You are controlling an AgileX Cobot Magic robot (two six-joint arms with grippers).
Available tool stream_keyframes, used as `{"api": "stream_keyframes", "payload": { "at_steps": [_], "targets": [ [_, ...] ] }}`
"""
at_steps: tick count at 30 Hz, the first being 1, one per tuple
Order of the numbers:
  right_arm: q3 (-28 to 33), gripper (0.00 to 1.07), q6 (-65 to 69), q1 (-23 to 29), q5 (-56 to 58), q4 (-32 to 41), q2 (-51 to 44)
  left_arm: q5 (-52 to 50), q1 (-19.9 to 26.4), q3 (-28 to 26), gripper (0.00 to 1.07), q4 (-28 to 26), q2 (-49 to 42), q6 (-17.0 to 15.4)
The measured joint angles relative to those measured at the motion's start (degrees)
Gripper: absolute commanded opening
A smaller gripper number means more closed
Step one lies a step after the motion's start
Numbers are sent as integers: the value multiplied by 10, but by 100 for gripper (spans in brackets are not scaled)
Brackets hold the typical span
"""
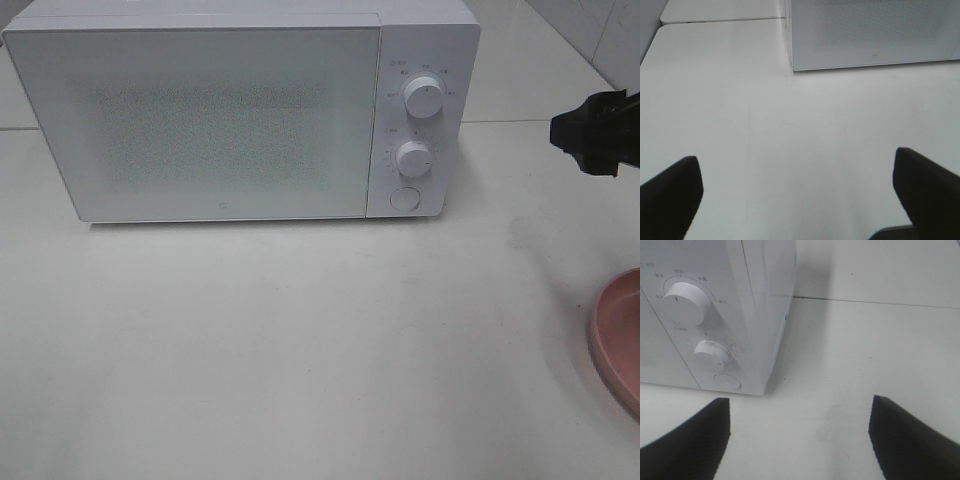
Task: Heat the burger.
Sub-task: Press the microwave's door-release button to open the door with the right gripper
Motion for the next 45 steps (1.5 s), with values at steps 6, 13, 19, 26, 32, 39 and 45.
{"api": "stream_keyframes", "payload": {
  "at_steps": [6,13,19,26,32,39,45],
  "targets": [
    [0,75,0,0,-73,0,56,0,0,0,96,0,0,0],
    [0,75,0,0,-191,0,124,0,0,0,96,0,0,0],
    [15,75,0,0,-318,0,172,0,0,0,96,0,0,0],
    [77,75,0,1,-515,15,218,0,0,0,96,0,0,0],
    [111,75,-38,50,-588,106,254,0,0,0,96,0,0,0],
    [119,75,-73,125,-624,203,295,0,0,0,96,0,0,0],
    [119,75,-85,213,-627,304,325,0,0,0,96,0,0,0]
  ]
}}
